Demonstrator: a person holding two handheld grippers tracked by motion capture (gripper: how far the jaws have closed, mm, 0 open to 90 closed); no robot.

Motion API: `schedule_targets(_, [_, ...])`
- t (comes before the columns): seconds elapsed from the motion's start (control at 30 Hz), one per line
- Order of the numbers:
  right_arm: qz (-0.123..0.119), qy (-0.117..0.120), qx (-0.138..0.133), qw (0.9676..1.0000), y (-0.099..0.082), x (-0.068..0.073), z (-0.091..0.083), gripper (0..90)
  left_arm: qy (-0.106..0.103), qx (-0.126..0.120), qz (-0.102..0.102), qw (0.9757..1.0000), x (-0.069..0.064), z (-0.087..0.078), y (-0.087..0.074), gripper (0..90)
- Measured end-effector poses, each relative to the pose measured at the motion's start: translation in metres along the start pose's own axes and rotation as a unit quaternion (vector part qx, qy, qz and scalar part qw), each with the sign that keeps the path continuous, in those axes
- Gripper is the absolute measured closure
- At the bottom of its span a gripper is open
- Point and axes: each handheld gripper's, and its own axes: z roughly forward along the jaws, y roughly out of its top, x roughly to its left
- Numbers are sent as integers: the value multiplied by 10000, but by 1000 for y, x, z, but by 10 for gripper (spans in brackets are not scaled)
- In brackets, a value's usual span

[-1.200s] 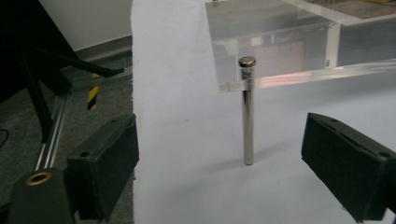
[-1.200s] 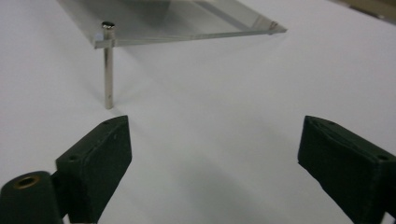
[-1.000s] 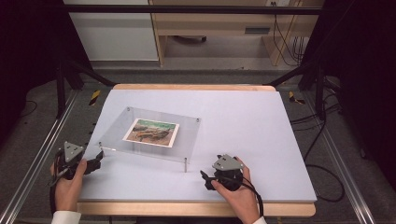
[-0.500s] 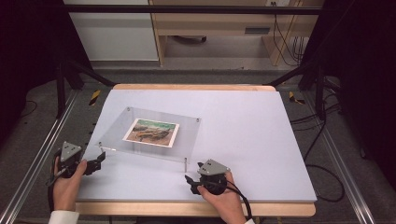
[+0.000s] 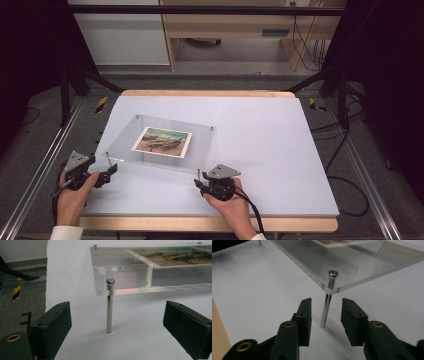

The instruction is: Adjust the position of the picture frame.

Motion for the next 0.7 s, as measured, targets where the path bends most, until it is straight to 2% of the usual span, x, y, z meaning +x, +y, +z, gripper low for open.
schedule_targets(0.03, [45, -8, -44, 10000, 2, -2, 5, 685, 27, 16, 90, 10000, -1, 0, 0, 92])
schedule_targets(0.1, [85, 31, -45, 9999, 3, -3, 6, 710, 46, -19, 142, 9999, -1, 0, 0, 97])
schedule_targets(0.27, [253, 222, -177, 9993, 8, -6, 14, 843, 34, -10, 89, 10000, 0, 0, 0, 100])
schedule_targets(0.5, [411, 316, -365, 9980, 10, -7, 11, 850, 108, 60, 30, 9999, 0, 0, 0, 161])
schedule_targets(0.57, [538, 365, -405, 9971, 13, -9, 10, 848, 136, 45, -117, 9998, 1, 1, 0, 169])
schedule_targets(0.6, [588, 417, -415, 9965, 14, -10, 9, 848, 136, 45, -117, 9998, 1, 1, 0, 189])
schedule_targets(0.63, [671, 445, -429, 9958, 15, -11, 8, 847, 196, 67, -34, 9998, 0, 3, 1, 218])
schedule_targets(0.7, [713, 485, -457, 9952, 16, -12, 8, 846, 201, 63, -28, 9998, 1, 4, 1, 229])
